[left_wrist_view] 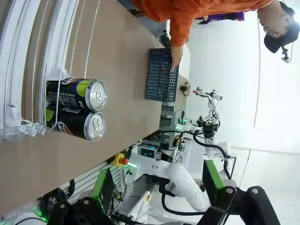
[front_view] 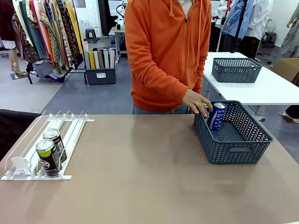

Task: Retrieve and store the cans from the dispenser.
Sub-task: Pick up one can from the Automatic Can Dispenser and place it in the middle of the table.

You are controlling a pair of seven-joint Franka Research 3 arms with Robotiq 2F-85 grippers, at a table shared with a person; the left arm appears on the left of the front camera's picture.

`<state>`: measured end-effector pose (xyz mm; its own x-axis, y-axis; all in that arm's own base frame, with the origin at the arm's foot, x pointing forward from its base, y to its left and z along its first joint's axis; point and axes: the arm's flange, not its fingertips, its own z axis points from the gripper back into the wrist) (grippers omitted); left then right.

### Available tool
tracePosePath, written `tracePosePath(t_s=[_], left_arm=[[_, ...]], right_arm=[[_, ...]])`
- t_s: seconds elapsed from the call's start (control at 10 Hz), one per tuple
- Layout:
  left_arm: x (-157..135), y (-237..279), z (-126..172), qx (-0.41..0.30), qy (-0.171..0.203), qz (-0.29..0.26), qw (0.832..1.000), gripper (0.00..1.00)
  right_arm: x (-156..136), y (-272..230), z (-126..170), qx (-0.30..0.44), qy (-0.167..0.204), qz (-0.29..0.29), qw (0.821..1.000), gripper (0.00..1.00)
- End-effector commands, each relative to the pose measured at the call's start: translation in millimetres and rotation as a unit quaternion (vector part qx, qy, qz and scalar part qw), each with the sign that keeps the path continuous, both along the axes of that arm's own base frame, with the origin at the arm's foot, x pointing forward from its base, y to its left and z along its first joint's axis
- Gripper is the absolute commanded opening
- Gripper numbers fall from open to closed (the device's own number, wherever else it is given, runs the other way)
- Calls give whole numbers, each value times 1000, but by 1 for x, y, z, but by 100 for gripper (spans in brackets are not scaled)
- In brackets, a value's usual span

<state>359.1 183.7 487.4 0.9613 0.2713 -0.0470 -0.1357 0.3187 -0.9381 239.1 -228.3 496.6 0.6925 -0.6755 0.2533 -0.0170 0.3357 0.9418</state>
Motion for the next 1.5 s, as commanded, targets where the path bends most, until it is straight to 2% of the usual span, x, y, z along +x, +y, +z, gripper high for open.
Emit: tracePosePath(t_s=[0.0,0.7,0.9,1.1,1.2,1.3,1.4], left_arm=[[-3,0,0,1,-2,-6,1000,100],[0,0,0,0,0,0,1000,100],[13,-50,31,127,31,-48,990,100],[30,-114,44,272,64,-107,954,100],[37,-150,45,363,87,-116,920,100],[41,-178,43,419,89,-120,896,100],[43,-205,36,484,93,-116,862,100]], right_arm=[[3,0,1,3,-20,-1,1000,100],[3,0,1,3,-20,-1,1000,100],[3,0,1,3,-20,-1,1000,100],[3,0,1,3,-20,-1,1000,100],[3,0,1,3,-20,-1,1000,100],[3,0,1,3,-20,-1,1000,100],[3,0,1,3,-20,-1,1000,100]])
